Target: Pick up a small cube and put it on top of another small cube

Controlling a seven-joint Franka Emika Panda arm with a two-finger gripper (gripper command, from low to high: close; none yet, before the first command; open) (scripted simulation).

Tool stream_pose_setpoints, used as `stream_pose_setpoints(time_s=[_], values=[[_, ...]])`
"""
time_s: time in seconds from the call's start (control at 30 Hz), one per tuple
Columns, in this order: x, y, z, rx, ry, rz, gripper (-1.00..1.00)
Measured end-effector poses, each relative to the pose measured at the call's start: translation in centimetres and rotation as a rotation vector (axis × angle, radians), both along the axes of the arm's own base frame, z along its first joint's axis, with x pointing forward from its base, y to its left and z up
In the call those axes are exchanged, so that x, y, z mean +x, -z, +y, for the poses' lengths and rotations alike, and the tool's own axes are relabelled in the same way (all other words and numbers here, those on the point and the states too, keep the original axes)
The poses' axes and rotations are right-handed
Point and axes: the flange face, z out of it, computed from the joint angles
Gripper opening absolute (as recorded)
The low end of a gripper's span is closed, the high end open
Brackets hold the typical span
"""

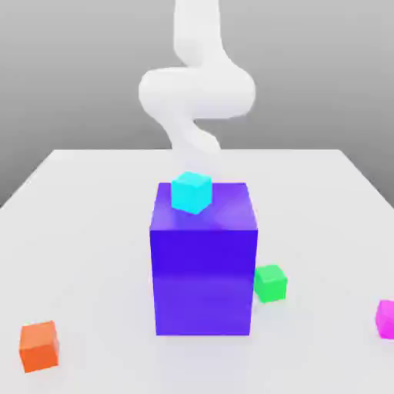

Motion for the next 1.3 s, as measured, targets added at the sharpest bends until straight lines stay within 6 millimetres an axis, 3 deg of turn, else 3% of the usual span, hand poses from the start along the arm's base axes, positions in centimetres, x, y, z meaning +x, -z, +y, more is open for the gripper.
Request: stream_pose_setpoints(time_s=[0.17,0.37,0.53,0.7,0.9,1.07,1.1,1.3], values=[[5.2,7.5,6.0,-0.1,-0.203,0.127,0.0],[8.3,17.6,13.8,-0.214,-0.455,0.263,0.0],[8.2,26.6,20.3,-0.305,-0.674,0.37,0.0],[5.1,35.8,27.1,-0.396,-0.922,0.468,0.0],[-0.2,46.8,31.6,-0.485,-1.182,0.588,0.0],[-1.3,54.0,32.3,-0.498,-1.226,0.606,0.0],[-1.3,54.8,32.3,-0.498,-1.227,0.606,-1.0],[-1.4,55.2,32.3,-0.499,-1.227,0.607,-1.0]])
